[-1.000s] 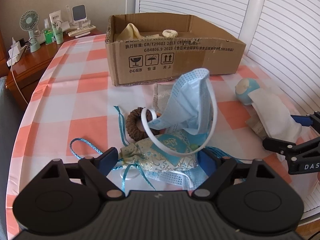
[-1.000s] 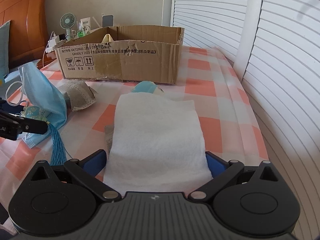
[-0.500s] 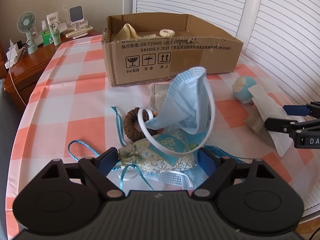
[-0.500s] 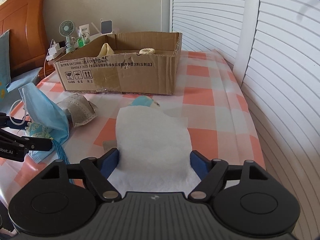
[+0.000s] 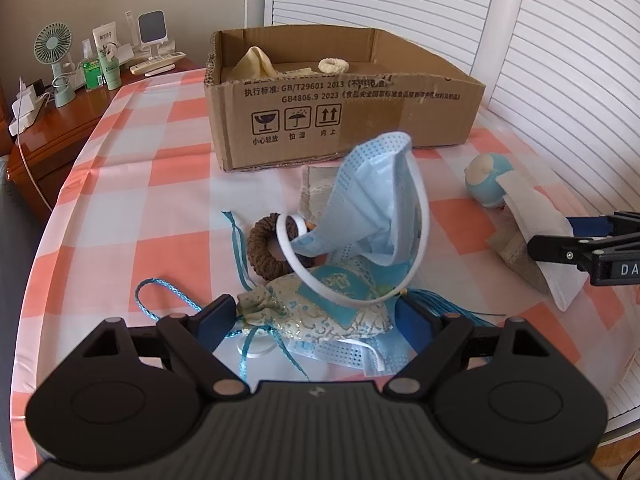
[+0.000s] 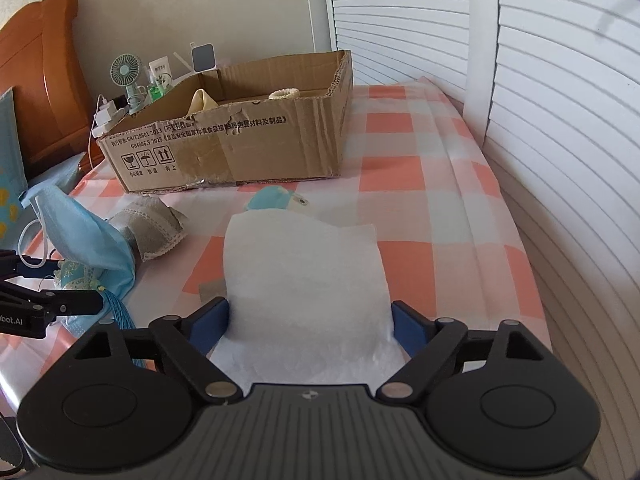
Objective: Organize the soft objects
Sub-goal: 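Close the right gripper on the white towel's edge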
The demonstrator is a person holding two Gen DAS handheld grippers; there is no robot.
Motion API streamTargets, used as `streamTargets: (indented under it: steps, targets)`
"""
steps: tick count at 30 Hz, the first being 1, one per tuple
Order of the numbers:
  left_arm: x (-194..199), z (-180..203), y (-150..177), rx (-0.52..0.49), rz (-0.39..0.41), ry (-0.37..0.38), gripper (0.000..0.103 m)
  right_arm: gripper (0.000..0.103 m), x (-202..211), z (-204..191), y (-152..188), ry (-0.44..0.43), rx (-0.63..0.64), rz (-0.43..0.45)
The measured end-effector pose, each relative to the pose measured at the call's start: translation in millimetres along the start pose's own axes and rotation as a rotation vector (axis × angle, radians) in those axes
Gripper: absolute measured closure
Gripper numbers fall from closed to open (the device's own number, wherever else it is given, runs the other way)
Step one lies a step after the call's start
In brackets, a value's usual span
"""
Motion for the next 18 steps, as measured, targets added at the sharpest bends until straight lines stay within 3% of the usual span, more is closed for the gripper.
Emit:
streamTargets:
  steps: [5, 11, 14, 16, 18]
  targets:
    - [0.8, 0.2, -0.6, -0.004, 0.000, 0.000, 0.023, 0.044, 10.1, -2.1, -1.8, -0.004, 0.024, 0.017]
    - [5.9, -0.6, -0.2, -0.007, -0.001, -0.008, 0.036, 0.065, 20.4, 1.3, -6.0, 0.005, 0.025, 0.034]
    - [7.1, -1.9, 0.3, -0.004, 0.001, -0.013, 0.042, 0.065, 20.6, 0.6, -5.8, 0.012, 0.037, 0.034]
    - [6.2, -3.5, 0.0, 0.005, -0.002, -0.014, 0.041, 0.065, 18.8, -0.4, -5.1, 0.017, 0.045, 0.027]
    - [5.5, -4.1, -0.8, 0.017, -0.004, -0.026, 0.036, 0.058, 18.5, -1.7, -4.1, 0.024, 0.050, 0.023]
Point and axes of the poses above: each gripper's, at about its wrist camera, not at the fingertips, and x roughly against the way its jaws point, z to its right, y to its underside, the point moved 1 cm from there along -x, roughly the way its jaws point, and after that the axes turned 4 degrees about x, right-handed, at the moved point
